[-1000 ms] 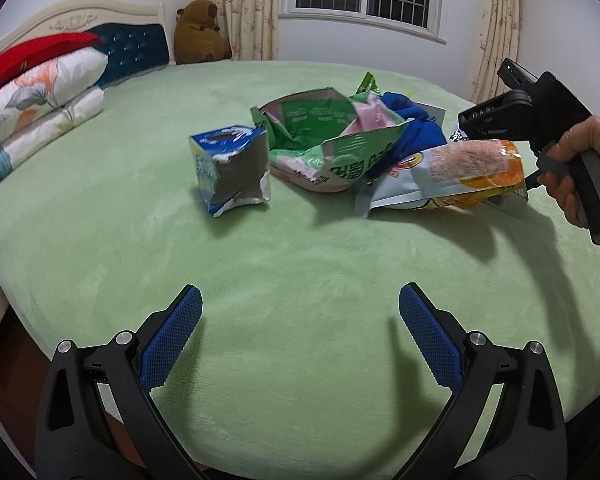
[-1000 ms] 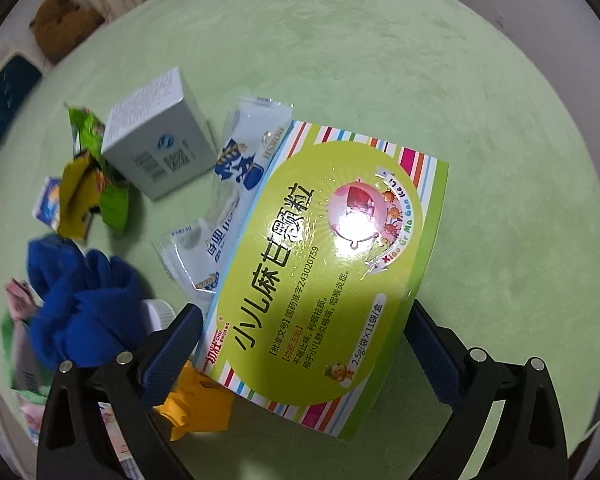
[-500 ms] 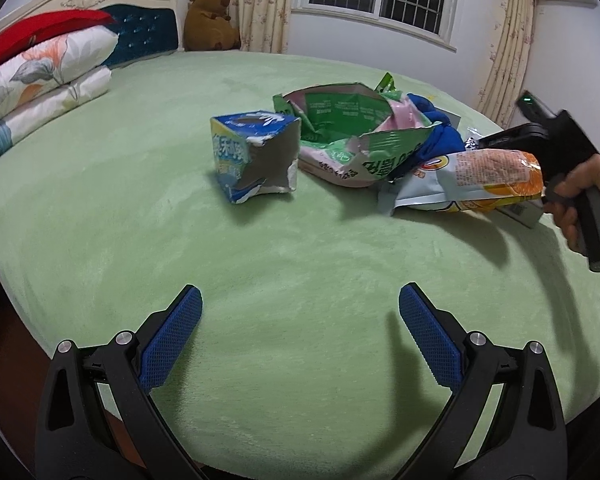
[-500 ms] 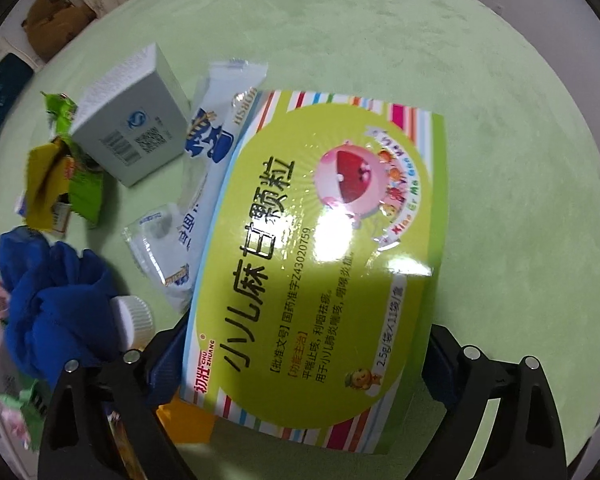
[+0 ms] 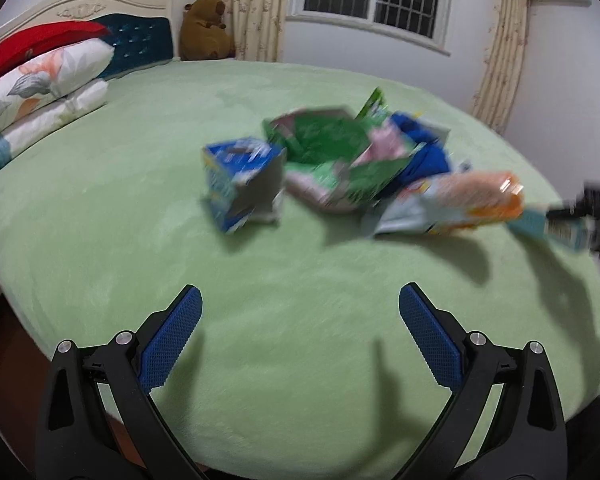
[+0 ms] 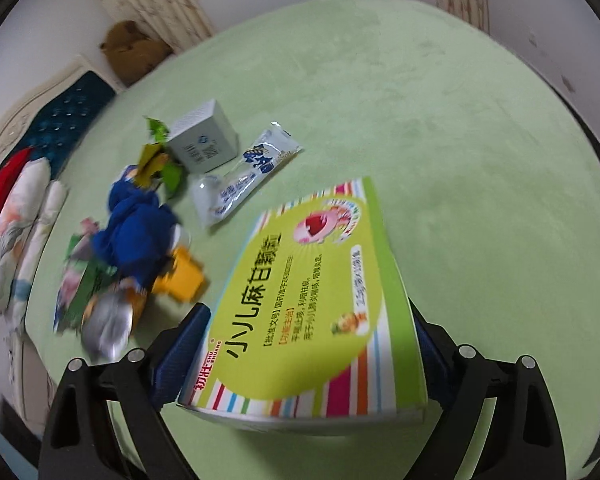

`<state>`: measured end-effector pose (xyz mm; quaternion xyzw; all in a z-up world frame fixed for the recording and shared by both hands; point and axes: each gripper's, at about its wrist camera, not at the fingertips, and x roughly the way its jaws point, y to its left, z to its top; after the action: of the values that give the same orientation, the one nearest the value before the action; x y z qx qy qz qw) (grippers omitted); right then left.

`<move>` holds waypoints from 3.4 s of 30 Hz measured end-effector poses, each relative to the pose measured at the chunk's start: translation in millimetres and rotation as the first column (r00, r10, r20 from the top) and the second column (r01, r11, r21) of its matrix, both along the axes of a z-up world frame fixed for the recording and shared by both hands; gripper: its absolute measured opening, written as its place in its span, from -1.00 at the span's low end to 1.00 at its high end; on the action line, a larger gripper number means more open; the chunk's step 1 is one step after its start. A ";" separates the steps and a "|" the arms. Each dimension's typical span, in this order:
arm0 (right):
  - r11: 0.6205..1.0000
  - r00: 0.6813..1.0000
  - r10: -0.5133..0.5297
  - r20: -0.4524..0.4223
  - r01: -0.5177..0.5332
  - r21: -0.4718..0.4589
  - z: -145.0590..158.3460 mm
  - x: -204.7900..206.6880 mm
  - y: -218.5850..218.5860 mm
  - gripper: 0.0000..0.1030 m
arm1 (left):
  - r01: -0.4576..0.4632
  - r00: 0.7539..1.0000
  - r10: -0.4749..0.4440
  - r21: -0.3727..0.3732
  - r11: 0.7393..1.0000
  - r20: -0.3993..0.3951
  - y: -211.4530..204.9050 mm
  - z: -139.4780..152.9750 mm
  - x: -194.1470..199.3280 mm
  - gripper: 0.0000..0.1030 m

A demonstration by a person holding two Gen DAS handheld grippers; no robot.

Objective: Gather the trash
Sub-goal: 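Grasp the yellow-green medicine box with the right tool while the left tool grasps the green-pink wrapper, then carry the box and wrapper off the bed down toward the orange bucket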

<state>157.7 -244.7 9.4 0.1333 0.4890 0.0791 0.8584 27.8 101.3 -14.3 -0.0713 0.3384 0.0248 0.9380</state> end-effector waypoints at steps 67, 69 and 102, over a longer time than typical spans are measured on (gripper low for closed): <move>0.975 0.931 0.198 0.306 -0.219 0.037 41.4 -142.0 -26.9 -0.41 | 0.221 0.971 -0.213 -0.073 0.972 0.104 -61.2 148.4 2.1 -0.74; 0.970 0.925 0.220 0.310 -0.241 0.031 45.2 -157.6 -25.8 -0.41 | 0.242 0.965 -0.235 -0.051 0.969 0.119 -70.8 149.8 -21.0 -0.74; 0.854 0.853 0.520 0.044 -0.517 -0.063 -27.8 -312.6 9.4 -0.41 | 0.458 0.867 -0.456 -0.041 0.888 -0.198 -127.1 -4.8 -184.0 -0.83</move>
<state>-154.8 -235.3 -18.3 -0.0270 0.4831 0.2993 0.8224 -156.1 -25.8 -19.1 0.0170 0.4392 -0.1895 0.8780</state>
